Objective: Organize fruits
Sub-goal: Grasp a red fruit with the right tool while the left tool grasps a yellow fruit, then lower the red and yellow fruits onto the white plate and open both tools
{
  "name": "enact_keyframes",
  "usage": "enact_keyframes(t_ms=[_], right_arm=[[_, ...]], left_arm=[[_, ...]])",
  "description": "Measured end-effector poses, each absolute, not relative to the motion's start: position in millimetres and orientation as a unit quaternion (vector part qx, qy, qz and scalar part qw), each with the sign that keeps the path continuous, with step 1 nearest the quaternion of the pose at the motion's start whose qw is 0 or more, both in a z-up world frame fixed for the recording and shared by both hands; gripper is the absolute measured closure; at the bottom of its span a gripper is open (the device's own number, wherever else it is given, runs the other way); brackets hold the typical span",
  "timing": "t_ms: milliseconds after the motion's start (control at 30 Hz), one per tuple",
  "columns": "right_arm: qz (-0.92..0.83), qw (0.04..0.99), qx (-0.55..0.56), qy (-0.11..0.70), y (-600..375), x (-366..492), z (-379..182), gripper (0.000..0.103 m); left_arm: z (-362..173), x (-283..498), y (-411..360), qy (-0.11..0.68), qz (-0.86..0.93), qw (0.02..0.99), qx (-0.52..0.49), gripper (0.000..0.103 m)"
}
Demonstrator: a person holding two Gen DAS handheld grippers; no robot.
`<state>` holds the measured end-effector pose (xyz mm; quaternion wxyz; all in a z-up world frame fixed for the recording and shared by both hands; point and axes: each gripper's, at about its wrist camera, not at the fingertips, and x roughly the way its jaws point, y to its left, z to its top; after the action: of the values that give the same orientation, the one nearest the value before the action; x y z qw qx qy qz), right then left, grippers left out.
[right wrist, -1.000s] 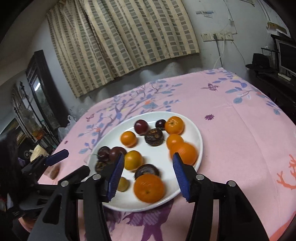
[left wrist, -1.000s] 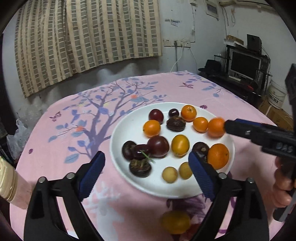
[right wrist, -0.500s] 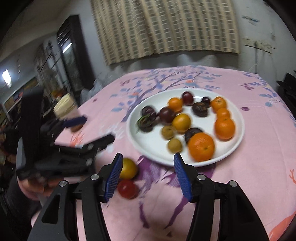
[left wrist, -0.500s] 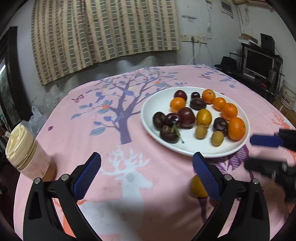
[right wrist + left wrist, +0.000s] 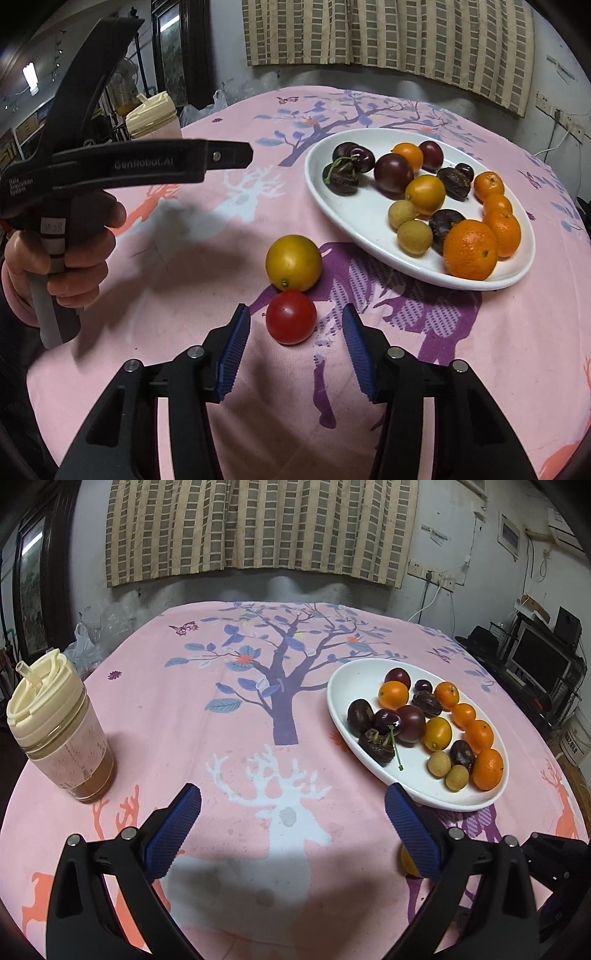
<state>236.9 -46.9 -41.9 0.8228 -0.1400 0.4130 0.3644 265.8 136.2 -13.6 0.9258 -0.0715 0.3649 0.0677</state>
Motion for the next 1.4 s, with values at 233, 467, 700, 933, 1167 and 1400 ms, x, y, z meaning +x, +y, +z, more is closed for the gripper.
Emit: enact_keyframes(t_ms=[233,467,700,933,1167,1400], right_arm=[[0.356,0.819,-0.154,0.423,-41,239,-52,0.073],[0.365,0.841,-0.058,0.396,-74,246,-20,0.074],[0.335,0.857,0.006,0.392,-100,260,-9,0.074],[0.326,0.859,0.005,0.394,-100,261,-11,0.074],[0.324,0.861,0.002,0.391,-100,260,-10,0.074],[0.323,0.865,0.013,0.383,-105,258,-5,0.074]], left_arm=[[-15,267,135,0.367,0.070,0.925,-0.065,0.005],[-23,269,128,0.388,0.038,0.918,-0.072,0.005],[-39,260,74,0.406,-0.053,0.912,0.000,0.005],[-54,262,37,0.418,-0.088,0.902,0.064,0.037],[-62,270,36,0.440,-0.104,0.891,0.051,0.060],[-60,267,38,0.433,-0.090,0.896,0.051,0.064]])
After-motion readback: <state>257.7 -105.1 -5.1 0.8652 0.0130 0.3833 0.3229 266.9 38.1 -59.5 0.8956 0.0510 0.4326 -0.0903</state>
